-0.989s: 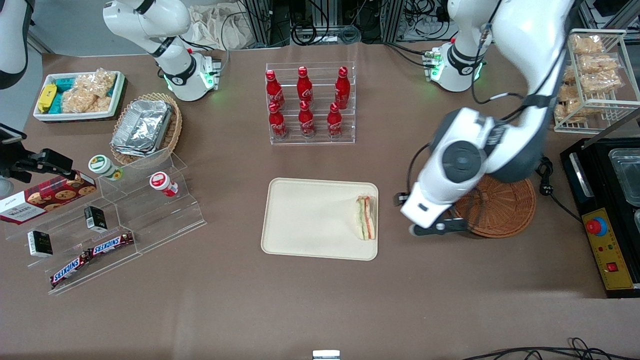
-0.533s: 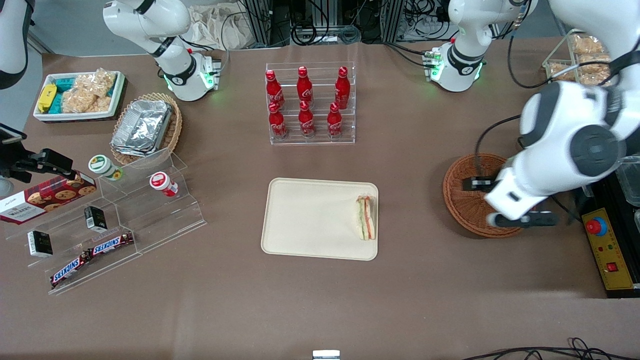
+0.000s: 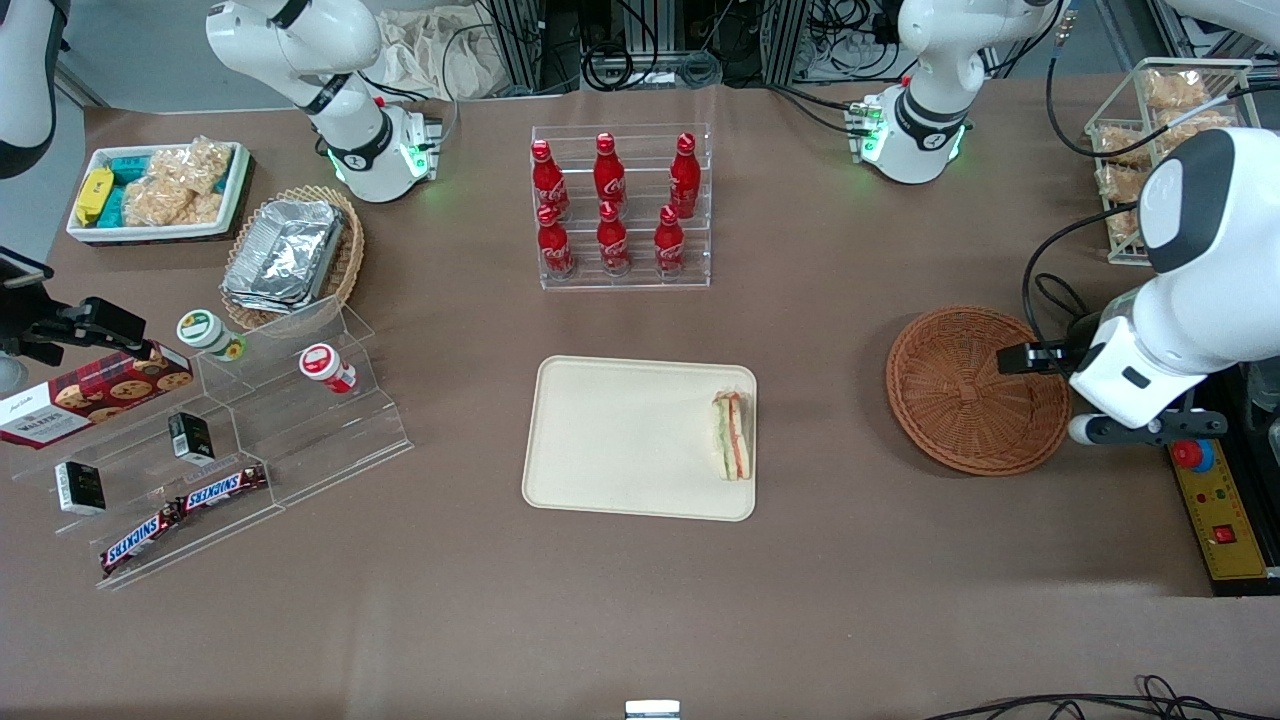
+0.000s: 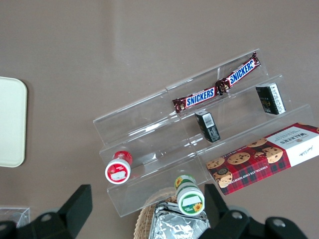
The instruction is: Place sandwich from basket to tray
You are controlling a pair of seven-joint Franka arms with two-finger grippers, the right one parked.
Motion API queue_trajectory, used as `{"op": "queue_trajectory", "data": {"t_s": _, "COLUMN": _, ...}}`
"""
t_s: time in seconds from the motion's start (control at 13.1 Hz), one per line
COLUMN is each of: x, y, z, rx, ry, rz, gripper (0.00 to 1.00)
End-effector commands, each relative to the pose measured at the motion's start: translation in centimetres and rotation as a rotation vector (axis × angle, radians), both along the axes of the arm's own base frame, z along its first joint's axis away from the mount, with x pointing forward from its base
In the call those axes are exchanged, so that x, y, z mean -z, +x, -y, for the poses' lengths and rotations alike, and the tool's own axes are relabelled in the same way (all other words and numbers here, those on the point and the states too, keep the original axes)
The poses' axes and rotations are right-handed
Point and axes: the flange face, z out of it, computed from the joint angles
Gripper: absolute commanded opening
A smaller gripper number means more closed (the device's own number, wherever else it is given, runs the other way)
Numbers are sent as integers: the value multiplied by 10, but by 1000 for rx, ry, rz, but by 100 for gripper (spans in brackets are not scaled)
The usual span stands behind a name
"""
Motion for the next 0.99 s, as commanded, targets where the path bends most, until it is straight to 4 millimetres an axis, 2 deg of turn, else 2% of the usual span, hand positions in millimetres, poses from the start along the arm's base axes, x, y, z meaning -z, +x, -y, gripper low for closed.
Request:
{"op": "queue_trajectory", "data": {"t_s": 0.0, "x": -15, "y": -10, "z": -7, "rx": 7, "ry": -5, "rz": 1, "gripper": 99}}
{"op": "queue_trajectory", "data": {"t_s": 0.15, "x": -17, "y": -11, "z": -14, "rx": 5, "ry": -21, "rz": -7, "gripper": 99}}
{"op": "queue_trajectory", "data": {"t_s": 0.91, "x": -20, "y": -11, "z": -16, "rx": 3, "ry": -25, "rz": -7, "gripper": 99}}
